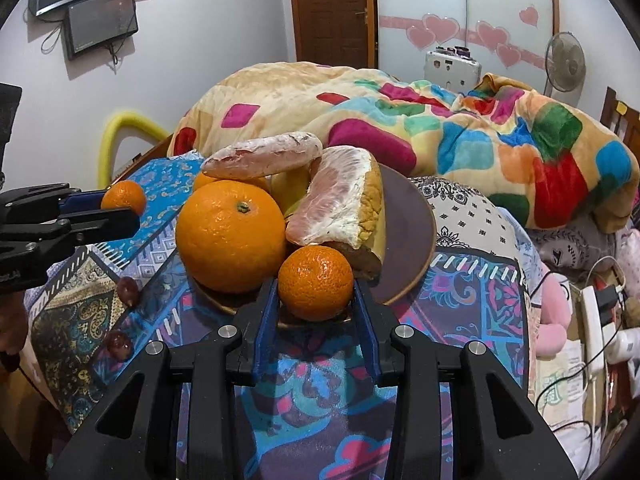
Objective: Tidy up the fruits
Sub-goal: 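Place the tangerine on the purple plate with the right gripper while the left places its tangerine there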
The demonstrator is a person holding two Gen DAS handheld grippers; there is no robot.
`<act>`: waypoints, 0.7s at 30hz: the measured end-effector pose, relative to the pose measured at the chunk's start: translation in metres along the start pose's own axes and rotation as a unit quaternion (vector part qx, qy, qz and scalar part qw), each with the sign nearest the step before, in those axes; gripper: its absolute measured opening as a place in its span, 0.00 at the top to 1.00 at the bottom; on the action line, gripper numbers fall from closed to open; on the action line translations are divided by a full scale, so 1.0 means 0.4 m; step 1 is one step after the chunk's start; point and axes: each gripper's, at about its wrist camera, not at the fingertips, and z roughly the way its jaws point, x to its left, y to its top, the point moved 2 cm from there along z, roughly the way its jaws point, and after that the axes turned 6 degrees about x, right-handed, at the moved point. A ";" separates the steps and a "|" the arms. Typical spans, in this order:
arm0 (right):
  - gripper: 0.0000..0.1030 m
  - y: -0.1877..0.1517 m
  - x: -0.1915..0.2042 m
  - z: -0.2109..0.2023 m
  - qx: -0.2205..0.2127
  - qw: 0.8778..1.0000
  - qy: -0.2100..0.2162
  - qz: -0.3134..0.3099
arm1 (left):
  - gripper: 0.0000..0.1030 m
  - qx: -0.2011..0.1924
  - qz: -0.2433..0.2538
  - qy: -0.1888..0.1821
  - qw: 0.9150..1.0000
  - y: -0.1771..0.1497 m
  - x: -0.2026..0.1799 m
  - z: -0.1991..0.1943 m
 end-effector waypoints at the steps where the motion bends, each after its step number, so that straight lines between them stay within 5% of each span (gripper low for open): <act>1: 0.67 0.001 -0.001 0.000 0.001 1.000 0.003 0.002 | 0.68 -0.002 0.002 -0.001 1.000 0.004 -0.006 -0.002; 7: 0.57 0.000 -0.012 -0.021 -0.007 1.000 0.014 0.007 | 0.68 -0.013 0.015 -0.011 1.000 0.045 -0.058 -0.011; 21: 0.57 -0.004 -0.074 -0.092 -0.045 0.999 -0.007 0.016 | 0.68 -0.001 0.056 0.001 0.998 0.145 -0.165 0.074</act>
